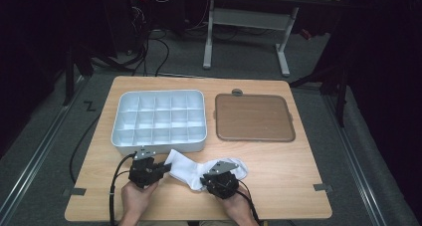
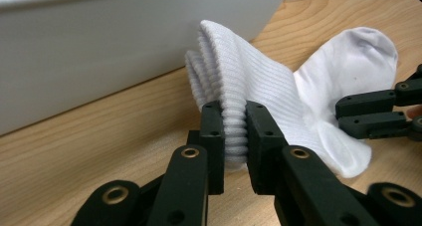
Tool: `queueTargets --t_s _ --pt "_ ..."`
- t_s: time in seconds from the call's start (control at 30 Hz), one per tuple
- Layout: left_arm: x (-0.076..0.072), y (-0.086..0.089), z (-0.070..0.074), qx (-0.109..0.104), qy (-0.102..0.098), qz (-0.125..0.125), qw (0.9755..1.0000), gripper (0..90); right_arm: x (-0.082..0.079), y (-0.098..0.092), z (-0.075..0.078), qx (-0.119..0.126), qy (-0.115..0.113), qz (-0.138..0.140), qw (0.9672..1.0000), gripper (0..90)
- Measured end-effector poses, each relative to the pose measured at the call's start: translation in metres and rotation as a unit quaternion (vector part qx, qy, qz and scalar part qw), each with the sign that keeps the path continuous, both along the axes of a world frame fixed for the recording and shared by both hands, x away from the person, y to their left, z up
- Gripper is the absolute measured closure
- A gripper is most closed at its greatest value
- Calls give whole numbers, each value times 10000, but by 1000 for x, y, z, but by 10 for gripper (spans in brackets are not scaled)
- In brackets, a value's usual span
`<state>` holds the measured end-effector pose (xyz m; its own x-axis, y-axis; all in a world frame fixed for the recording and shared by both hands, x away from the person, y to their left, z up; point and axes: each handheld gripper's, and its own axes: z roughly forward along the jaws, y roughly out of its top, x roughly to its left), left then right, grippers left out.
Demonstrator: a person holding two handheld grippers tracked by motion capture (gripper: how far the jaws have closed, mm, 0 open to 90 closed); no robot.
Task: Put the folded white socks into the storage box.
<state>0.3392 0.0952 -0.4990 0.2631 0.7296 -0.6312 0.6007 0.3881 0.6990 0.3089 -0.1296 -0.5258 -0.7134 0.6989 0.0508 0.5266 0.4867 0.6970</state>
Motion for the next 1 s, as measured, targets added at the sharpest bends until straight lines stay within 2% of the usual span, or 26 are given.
queueTargets --t_s 0.17,0.63,1.0 --pt "-1 0 9 -43 -113 -52 9999 798 0 5 0 -1 10 20 10000 791" --pt "-3 0 25 -223 -230 -158 9994 799 2 17 0 5 20 133 9999 792" --pt "-3 -3 34 -199 -318 -275 9989 799 3 28 -1 9 15 222 9998 792"
